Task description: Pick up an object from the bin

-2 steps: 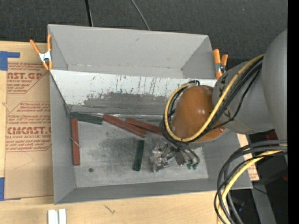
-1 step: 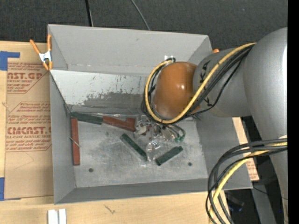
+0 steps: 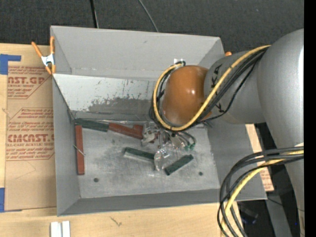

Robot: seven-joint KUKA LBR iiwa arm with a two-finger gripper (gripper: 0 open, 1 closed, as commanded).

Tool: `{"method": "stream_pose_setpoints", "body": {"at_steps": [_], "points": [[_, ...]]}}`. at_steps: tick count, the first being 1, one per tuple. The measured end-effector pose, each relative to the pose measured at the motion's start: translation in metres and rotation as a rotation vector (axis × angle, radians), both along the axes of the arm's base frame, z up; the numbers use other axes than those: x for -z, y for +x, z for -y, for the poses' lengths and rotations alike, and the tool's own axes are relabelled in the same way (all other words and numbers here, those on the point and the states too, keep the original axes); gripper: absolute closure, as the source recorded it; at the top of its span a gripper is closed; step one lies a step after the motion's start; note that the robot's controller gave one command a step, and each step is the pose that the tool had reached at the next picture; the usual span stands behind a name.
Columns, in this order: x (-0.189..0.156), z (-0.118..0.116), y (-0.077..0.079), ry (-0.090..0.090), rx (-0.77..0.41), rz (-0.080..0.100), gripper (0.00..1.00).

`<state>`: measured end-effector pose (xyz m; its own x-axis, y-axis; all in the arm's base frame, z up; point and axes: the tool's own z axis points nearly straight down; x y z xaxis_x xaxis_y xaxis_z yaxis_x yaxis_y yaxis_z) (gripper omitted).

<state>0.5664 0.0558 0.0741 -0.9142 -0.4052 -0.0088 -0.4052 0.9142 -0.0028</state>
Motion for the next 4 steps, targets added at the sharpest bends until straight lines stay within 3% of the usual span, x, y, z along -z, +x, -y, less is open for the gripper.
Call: {"method": "stream_pose_setpoints", "body": {"at_steps": [1,3,4], "points": [[0.000,-0.006,-0.052,-0.004,0.178,-0.009,1.00],[-0.006,-0.006,-0.054,-0.003,0.178,-0.011,1.00],[-0.035,-0.014,-0.063,0.001,0.167,-0.005,1.00]]}}
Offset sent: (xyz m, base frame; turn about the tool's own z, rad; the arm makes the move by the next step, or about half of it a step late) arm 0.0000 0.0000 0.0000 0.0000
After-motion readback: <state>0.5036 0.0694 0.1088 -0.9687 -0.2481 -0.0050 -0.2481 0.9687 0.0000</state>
